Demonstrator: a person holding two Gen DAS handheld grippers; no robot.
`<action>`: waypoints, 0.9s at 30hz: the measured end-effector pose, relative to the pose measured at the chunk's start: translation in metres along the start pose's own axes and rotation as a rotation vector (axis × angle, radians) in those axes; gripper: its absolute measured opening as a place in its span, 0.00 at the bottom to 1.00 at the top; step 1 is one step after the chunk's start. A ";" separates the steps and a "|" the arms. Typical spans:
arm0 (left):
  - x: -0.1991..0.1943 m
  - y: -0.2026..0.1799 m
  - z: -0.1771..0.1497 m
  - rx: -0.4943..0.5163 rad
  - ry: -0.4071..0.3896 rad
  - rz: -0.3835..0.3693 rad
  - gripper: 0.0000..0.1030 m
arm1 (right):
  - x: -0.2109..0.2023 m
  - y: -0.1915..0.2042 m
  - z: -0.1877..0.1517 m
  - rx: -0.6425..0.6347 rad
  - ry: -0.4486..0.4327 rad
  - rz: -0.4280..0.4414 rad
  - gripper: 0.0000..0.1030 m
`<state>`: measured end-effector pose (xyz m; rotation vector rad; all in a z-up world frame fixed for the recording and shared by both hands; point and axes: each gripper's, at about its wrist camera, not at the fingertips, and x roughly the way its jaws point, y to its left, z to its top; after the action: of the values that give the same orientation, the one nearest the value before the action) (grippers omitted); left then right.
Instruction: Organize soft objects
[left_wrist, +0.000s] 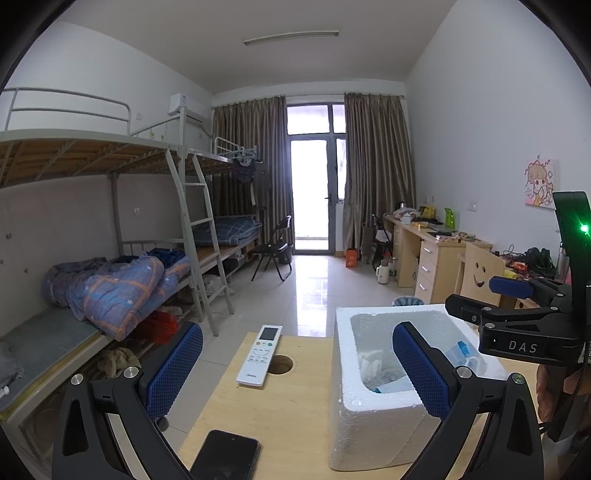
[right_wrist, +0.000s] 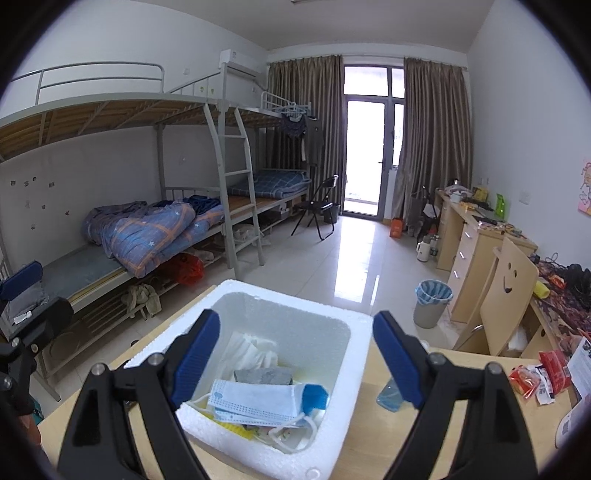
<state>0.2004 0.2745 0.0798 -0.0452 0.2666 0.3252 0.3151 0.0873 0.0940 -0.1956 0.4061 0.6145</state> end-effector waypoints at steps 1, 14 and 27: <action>0.000 -0.001 0.000 0.001 0.000 0.000 1.00 | -0.001 0.000 0.000 -0.001 0.001 -0.004 0.85; -0.013 -0.030 0.004 -0.002 0.004 -0.065 1.00 | -0.032 -0.017 -0.007 0.016 -0.006 -0.055 1.00; -0.064 -0.075 0.012 0.006 -0.035 -0.125 1.00 | -0.103 -0.043 -0.021 0.075 -0.060 -0.134 1.00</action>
<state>0.1694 0.1849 0.1082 -0.0497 0.2291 0.2004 0.2580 -0.0069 0.1218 -0.1315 0.3544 0.4713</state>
